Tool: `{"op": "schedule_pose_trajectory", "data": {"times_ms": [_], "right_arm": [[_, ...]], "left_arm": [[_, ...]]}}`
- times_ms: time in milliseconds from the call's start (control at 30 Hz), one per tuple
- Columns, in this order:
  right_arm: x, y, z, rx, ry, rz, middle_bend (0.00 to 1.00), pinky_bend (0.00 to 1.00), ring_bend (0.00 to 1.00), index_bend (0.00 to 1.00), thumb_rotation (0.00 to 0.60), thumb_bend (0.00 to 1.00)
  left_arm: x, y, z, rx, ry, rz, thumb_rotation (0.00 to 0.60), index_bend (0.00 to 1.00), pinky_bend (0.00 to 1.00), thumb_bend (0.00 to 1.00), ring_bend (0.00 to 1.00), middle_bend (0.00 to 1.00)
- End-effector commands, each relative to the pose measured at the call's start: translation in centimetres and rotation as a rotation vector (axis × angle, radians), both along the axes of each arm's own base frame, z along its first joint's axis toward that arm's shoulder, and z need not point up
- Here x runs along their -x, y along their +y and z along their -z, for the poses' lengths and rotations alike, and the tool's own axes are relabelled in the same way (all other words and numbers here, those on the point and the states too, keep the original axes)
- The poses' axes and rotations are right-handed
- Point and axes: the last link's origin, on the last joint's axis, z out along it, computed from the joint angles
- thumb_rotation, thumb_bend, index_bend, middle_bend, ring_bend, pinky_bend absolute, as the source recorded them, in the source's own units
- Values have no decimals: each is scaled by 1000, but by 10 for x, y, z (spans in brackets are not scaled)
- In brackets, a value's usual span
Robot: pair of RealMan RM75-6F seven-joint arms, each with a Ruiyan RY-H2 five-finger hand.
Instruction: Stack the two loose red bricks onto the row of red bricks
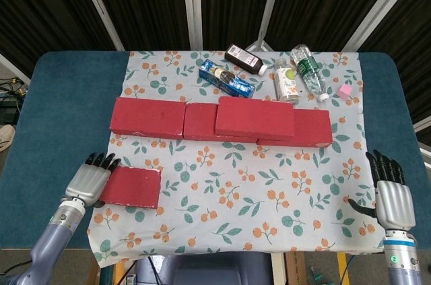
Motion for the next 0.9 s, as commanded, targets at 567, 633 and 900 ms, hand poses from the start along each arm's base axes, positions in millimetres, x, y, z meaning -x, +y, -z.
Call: {"op": "schedule_pose_trajectory", "data": {"times_ms": [567, 633, 900], "right_arm": [[0, -1, -1, 7, -21, 13, 0, 0, 0, 0, 600, 0], [0, -1, -1, 8, -21, 13, 0, 0, 0, 0, 600, 0], [0, -2, -1, 8, -28, 17, 0, 0, 0, 0, 600, 0]], "left_arm": [[10, -5, 6, 0, 14, -1, 600, 0, 31, 0, 0, 0], [10, -3, 7, -5, 16, 2, 600, 0, 31, 0, 0, 0], [8, -1, 13, -4, 19, 6, 600, 0, 34, 0, 0, 0]]}}
